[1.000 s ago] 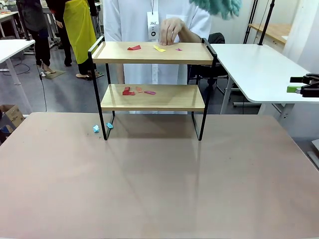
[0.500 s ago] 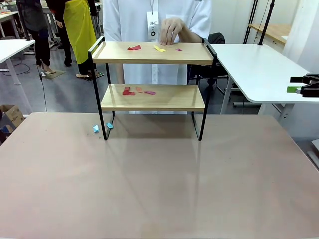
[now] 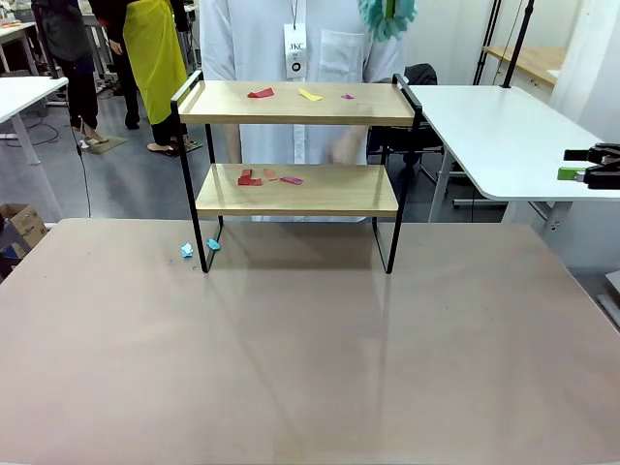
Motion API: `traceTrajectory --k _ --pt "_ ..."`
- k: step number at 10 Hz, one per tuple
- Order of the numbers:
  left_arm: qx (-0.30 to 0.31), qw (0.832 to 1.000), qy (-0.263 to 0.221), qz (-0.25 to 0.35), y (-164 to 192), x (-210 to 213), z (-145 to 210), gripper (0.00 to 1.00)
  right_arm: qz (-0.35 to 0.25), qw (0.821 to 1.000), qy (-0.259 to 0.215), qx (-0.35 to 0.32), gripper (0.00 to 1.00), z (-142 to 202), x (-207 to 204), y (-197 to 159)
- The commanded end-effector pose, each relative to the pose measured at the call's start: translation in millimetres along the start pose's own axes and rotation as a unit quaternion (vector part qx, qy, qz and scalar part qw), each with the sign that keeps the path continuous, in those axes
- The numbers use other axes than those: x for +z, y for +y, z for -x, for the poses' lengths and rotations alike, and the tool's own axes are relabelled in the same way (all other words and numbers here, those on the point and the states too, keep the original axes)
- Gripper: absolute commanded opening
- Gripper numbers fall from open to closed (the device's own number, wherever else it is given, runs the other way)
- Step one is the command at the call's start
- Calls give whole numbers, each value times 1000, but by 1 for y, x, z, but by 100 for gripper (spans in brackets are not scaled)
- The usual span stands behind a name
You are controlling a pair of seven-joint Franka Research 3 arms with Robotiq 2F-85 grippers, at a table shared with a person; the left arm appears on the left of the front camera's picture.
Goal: Clean the shelf.
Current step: Clean the specific section of the Shelf indicated by the human with the Duster.
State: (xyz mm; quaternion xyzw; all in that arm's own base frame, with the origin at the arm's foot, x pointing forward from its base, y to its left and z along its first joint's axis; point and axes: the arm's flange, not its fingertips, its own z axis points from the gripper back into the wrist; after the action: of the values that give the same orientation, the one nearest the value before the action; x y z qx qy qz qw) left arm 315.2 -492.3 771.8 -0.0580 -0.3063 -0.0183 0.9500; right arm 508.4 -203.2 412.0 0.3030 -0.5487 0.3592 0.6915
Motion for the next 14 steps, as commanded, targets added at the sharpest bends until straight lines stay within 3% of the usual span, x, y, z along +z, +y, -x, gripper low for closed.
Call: traceTrajectory --k 1,6,10,11,14 --pt "13 1000 21 5 -10 -4 -8 13 3 1000 -1 2 100 -3 -2 0" --pt "13 998 67 -13 -15 -54 21 13 3 1000 -1 2 100 -3 -2 0" --pt "2 994 100 -36 -15 -67 29 13 3 1000 -1 2 100 -3 -2 0" --pt "-2 997 73 -24 -20 -71 25 13 3 1000 -1 2 100 -3 -2 0" --pt "-2 996 79 -28 -19 -73 27 13 3 1000 -1 2 100 -3 -2 0"
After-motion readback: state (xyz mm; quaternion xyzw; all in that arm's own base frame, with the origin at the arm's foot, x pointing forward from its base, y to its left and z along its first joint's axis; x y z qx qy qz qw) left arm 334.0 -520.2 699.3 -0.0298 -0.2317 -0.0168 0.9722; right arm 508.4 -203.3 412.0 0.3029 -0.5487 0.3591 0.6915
